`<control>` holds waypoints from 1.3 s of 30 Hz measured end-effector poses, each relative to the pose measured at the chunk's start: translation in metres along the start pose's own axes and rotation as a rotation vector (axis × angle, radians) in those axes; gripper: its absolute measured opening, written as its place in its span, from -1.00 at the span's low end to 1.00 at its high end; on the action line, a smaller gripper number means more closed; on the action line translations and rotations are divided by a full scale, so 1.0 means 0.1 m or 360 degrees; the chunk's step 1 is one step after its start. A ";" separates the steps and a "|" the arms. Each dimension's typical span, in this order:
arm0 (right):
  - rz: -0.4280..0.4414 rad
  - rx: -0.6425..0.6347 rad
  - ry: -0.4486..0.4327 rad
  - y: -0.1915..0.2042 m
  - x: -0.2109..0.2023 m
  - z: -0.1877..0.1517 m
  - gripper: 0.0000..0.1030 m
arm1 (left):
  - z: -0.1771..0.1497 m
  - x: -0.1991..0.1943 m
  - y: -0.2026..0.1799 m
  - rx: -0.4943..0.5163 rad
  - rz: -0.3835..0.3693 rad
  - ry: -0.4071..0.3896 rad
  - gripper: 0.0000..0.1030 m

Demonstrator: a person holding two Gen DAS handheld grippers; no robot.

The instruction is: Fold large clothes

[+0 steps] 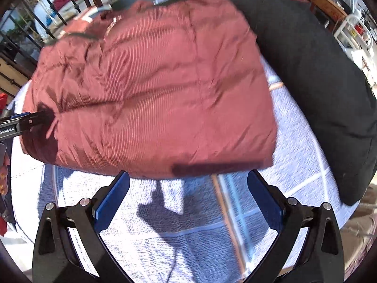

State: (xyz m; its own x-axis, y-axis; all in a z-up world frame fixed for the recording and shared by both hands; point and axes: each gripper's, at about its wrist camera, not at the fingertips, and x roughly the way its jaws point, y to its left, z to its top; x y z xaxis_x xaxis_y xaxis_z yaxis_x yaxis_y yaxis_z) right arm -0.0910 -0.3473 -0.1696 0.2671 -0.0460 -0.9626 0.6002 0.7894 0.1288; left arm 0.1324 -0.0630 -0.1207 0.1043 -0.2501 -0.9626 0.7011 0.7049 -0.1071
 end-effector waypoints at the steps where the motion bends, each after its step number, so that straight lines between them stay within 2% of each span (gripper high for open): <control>1: 0.0012 -0.0004 -0.0019 -0.05 -0.04 0.03 0.90 | 0.02 -0.04 0.06 -0.0032 -0.0014 -0.0008 0.88; 3: 0.0049 0.0009 -0.0057 -0.19 -0.11 0.08 0.90 | 0.05 -0.12 0.26 -0.0092 -0.0036 -0.0027 0.88; 8: 0.0266 0.0153 -0.0115 -0.66 -0.27 0.35 0.90 | 0.12 -0.27 0.71 -0.0178 -0.0091 -0.0065 0.88; 12: 0.0534 0.0315 -0.0045 -1.00 -0.18 0.50 0.90 | 0.22 -0.35 0.98 -0.0189 -0.0161 -0.0077 0.88; 15: 0.0712 0.0449 -0.0001 -1.19 -0.05 0.63 0.90 | 0.33 -0.34 1.18 -0.0242 -0.0294 -0.0032 0.88; 17: 0.0786 0.0522 0.0011 -1.27 0.06 0.74 0.90 | 0.35 -0.26 1.25 -0.0247 -0.0287 0.0004 0.88; 20: 0.0782 0.0552 0.0022 -1.31 0.19 0.84 0.90 | 0.30 -0.13 1.26 -0.0269 -0.0276 0.0042 0.88; 23: 0.0759 0.0562 0.0070 -1.34 0.36 0.97 0.90 | 0.18 -0.03 1.26 -0.0335 -0.0326 0.0052 0.88; 29: 0.0700 0.0471 0.0181 -1.32 0.65 1.09 0.90 | 0.05 0.10 1.28 -0.0349 -0.0327 0.0104 0.88; 39: 0.0784 0.0401 0.0225 -1.19 0.88 1.17 0.90 | 0.08 0.25 1.46 -0.0407 -0.0336 0.0163 0.88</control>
State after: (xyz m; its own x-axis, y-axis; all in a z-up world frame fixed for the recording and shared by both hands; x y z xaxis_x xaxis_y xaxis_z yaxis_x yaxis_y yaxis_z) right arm -0.0503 -0.5170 -0.2420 0.4677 0.3868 -0.7948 0.5963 0.5257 0.6067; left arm 0.2435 0.0285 -0.1583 -0.1047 -0.3496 -0.9310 0.4990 0.7913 -0.3532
